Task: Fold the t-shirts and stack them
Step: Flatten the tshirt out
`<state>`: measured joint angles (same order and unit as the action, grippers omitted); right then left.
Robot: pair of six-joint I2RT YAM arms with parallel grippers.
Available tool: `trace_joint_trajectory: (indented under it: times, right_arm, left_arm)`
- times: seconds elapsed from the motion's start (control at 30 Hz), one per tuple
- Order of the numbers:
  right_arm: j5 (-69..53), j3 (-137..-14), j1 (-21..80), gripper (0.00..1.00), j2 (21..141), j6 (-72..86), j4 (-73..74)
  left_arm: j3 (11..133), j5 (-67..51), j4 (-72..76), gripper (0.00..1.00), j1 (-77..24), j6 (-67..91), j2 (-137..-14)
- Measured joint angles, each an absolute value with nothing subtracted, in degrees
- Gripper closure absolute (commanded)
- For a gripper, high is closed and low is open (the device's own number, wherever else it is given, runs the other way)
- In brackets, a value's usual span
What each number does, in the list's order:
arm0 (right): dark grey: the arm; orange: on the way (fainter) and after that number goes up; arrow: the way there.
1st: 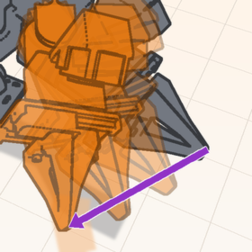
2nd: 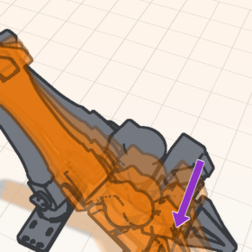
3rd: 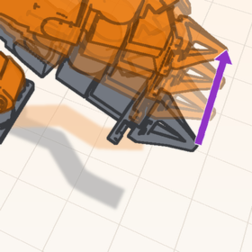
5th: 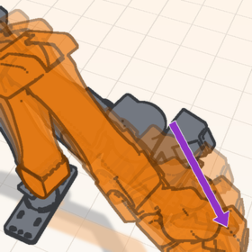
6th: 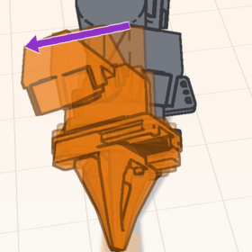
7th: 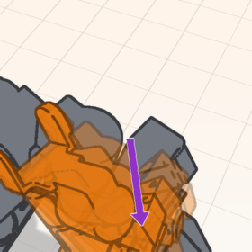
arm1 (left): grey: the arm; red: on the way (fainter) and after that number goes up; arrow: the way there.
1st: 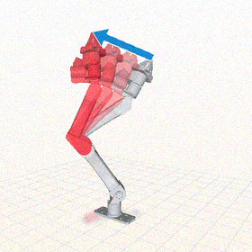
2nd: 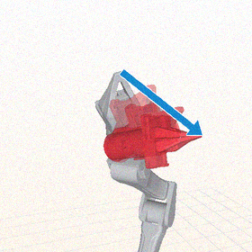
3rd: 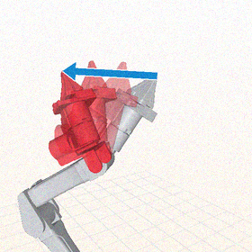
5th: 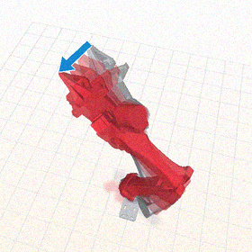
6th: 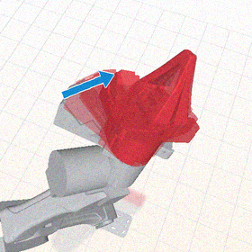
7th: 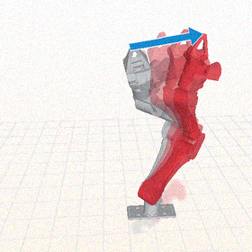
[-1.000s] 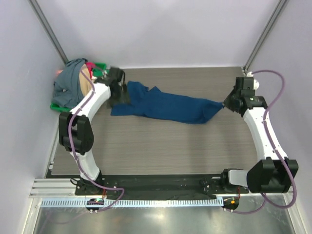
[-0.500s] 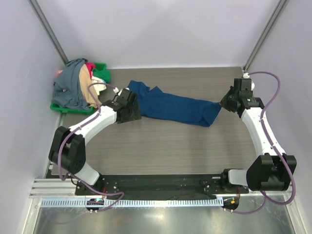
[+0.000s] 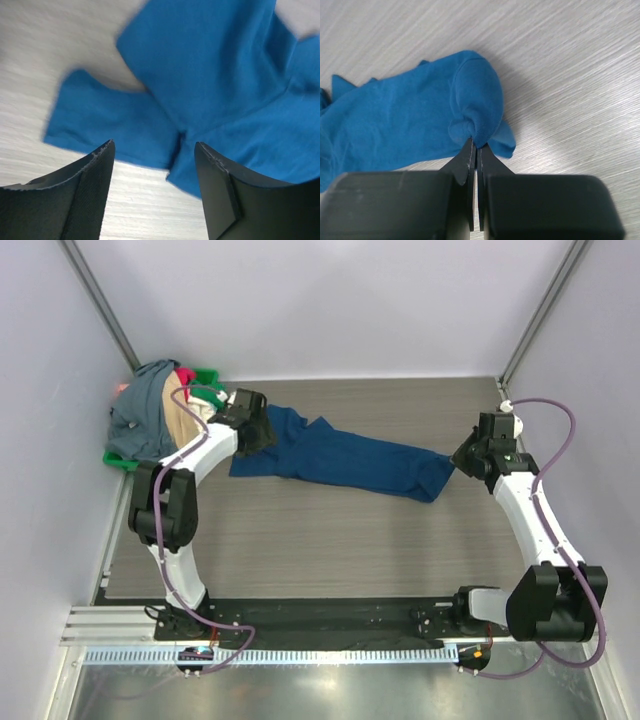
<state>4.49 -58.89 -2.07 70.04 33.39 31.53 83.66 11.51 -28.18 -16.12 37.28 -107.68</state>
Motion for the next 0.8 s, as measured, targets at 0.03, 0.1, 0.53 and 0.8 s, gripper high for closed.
trace_joint_trajectory:
  times: [0.03,0.1,0.53,0.8]
  right_arm:
    - [4.3,-58.4,-2.1,0.99,70.6,33.4,30.9]
    - [3.7,-57.4,-2.1,0.99,71.5,33.6,30.4]
    - [1.3,-57.0,-2.1,0.99,75.4,33.6,27.7]
    - [1.1,-56.1,-2.1,0.99,74.4,33.6,27.5]
  left_arm:
    - [82.0,11.1,-27.1,0.32,-16.8,37.6,-107.5]
    - [78.7,10.4,-26.3,0.29,-17.7,38.6,-107.1]
    - [70.1,9.3,-23.0,0.54,-18.5,41.7,-108.0]
    - [75.5,11.2,-23.7,1.0,-18.5,39.6,-110.8]
